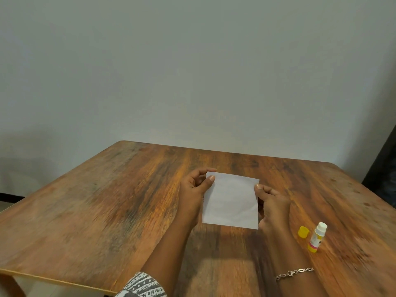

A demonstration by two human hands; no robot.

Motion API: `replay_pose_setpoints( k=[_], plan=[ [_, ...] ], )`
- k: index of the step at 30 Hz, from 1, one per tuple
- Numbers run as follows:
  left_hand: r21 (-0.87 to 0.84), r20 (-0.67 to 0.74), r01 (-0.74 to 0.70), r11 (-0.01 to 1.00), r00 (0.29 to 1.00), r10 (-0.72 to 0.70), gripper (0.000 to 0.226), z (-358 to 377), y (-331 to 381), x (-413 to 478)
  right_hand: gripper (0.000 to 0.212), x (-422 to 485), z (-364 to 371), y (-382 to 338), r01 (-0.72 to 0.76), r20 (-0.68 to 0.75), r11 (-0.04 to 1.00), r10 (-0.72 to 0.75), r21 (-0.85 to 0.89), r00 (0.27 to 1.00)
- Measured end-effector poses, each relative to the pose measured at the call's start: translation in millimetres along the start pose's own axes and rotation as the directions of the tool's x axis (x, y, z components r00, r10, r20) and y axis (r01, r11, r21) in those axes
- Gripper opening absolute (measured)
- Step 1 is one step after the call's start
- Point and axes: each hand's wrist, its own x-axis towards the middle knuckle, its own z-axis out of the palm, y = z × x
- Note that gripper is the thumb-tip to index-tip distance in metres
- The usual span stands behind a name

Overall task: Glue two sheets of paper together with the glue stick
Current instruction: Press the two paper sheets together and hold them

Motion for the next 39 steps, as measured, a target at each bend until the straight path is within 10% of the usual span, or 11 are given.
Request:
replay_pose_setpoints(
  k=[21, 28, 33, 39],
  plan=[
    [-0.018, -0.275, 0.063, 0.998, 0.959, -0.066, 0.007, 2, -2, 1, 0.011, -4, 0, 2, 0.008, 0.099, 1.0, -0.007, -0.014, 0.995],
    [0.095, -0.278, -0.064, 0.993, 0.957, 0.088, 0.014, 1, -1, 3, 0.02, -16, 16, -21, 0.627, 0.252, 0.7, -0.574, -0.341, 0.779],
    [0.184, -0.192, -0.2, 0.962, 0.953, 0.234, 0.023, 2, 3, 3, 0.014, -16, 41, -30, 0.723, 0.551, 0.582, -0.489, -0.371, 0.676],
    [0.209, -0.151, -0.227, 0.951, 0.953, 0.261, 0.02, 0, 7, 3, 0.011, -13, 50, -26, 0.723, 0.563, 0.549, -0.467, -0.419, 0.682]
  ],
)
